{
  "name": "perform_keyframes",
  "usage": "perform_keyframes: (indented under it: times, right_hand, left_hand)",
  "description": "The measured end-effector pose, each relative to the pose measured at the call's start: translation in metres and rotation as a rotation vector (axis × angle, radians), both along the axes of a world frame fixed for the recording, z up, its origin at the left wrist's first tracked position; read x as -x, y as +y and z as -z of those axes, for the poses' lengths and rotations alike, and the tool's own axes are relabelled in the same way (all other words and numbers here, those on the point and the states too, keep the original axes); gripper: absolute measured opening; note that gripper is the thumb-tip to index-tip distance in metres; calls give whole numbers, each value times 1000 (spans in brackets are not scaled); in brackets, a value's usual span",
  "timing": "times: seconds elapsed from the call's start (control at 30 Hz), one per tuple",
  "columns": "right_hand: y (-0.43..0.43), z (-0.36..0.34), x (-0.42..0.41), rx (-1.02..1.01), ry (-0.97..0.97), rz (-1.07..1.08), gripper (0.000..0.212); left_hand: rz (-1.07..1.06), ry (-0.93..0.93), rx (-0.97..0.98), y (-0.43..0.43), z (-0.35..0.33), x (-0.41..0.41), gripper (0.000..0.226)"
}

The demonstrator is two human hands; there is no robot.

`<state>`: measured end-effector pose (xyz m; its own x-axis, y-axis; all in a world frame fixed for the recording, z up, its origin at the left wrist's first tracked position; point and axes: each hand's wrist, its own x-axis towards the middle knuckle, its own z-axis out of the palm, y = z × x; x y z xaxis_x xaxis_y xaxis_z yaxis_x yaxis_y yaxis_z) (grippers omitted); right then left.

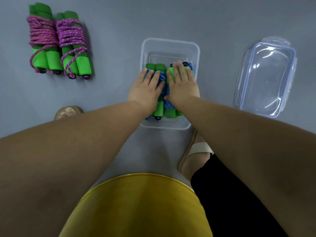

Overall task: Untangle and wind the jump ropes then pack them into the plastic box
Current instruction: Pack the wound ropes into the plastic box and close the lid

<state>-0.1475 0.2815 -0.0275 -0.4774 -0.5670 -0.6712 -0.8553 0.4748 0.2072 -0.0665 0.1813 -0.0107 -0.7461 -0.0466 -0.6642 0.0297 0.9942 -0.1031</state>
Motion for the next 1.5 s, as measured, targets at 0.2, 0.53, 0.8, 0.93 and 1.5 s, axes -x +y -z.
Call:
perform_keyframes:
  times: [0.2, 0.53, 0.8, 0.93, 1.5]
  right_hand:
    - [22, -12, -18, -19, -15, -31, 81]
    - [-1, -25, -12, -89, -178, 148, 79]
    - [-100, -75, -13, 795, -454, 664, 25]
    - [-175, -58, -48, 757, -640, 795, 29]
    - [-255, 24, -82, 645, -708, 1356, 35]
  left_hand:
    - [25, 14, 16, 0, 7, -3, 73]
    - [23, -25, -141, -14, -5, 4, 78]
    - [-682, 375, -442, -107, -46, -2, 30]
    - [-1007, 266, -190, -195, -33, -47, 40]
    - [-1901, 417, -628, -261, 59, -93, 54]
